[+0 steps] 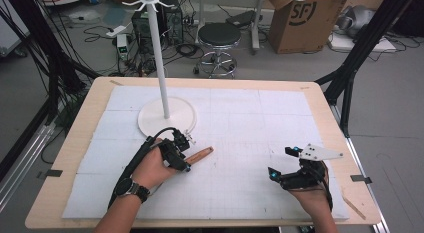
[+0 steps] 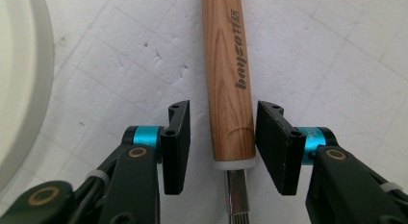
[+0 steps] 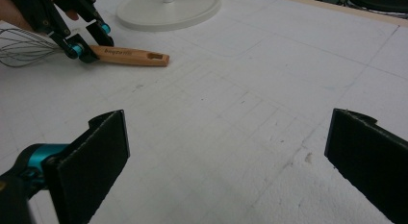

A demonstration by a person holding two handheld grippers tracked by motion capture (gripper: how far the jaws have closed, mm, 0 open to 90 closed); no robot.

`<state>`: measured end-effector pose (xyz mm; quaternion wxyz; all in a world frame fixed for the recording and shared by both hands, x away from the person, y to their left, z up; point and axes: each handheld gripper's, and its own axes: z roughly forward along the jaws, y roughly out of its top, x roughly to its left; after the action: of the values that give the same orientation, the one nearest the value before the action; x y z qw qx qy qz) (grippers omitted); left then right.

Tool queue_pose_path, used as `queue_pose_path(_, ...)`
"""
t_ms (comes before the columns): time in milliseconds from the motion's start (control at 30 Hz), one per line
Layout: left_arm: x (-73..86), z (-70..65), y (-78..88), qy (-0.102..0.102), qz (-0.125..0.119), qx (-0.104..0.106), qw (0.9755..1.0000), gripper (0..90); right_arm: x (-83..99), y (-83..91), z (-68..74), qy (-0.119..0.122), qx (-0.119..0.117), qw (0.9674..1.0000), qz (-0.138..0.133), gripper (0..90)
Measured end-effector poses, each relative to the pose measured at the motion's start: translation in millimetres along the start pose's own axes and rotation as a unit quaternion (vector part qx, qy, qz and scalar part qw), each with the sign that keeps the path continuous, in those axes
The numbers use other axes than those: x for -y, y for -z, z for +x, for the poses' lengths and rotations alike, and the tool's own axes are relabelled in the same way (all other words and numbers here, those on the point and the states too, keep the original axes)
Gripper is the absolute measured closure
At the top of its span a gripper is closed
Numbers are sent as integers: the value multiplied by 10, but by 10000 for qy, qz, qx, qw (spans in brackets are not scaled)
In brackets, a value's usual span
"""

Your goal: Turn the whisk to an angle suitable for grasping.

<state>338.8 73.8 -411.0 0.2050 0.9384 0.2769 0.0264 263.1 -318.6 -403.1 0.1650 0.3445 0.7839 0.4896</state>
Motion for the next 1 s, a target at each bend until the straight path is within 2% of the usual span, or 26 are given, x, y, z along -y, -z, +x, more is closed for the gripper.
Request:
queue_pose_path(100,-16,-19,-37,-98,136,-83,9998,587,0,-3,-2,6,4,10000,6,5)
queue_pose_path(133,-52,-46,-47,-223,251,-184,9993,593,-1,-6,0,-1,4,10000,9,6)
queue_pose_path(167,-52,-46,-47,-223,251,-184,9993,595,0,-9,1,-1,1,10000,14,5)
queue_pose_path(200,-112,-82,-63,-387,430,-283,9979,598,-1,-13,2,4,-2,10000,26,5)
queue_pose_path(233,-112,-82,-63,-387,430,-283,9979,602,-1,-18,5,-2,5,10000,31,5)
queue_pose_path(267,-159,-102,-76,-472,558,-296,9969,610,-1,-21,6,13,0,10000,40,6)
queue_pose_path(300,-165,-100,-78,-453,570,-264,9970,630,-1,-22,8,11,-5,10000,47,6)
queue_pose_path(400,-153,-90,-72,-434,531,-194,9975,662,-1,-19,9,18,-16,10000,37,6)
queue_pose_path(633,-147,-98,-61,-421,520,-190,9976,700,6,-11,3,-5,-11,10000,21,6)
queue_pose_path(733,-137,-107,-43,-480,487,-267,9973,702,9,-1,1,-5,-10,10000,2,6)
queue_pose_path(800,-134,-115,-4,-505,371,-345,9974,703,16,8,-9,-25,2,10000,-10,5)
queue_pose_path(1000,-102,-113,160,-438,-62,-164,9989,703,20,5,-4,-12,-15,10000,14,5)
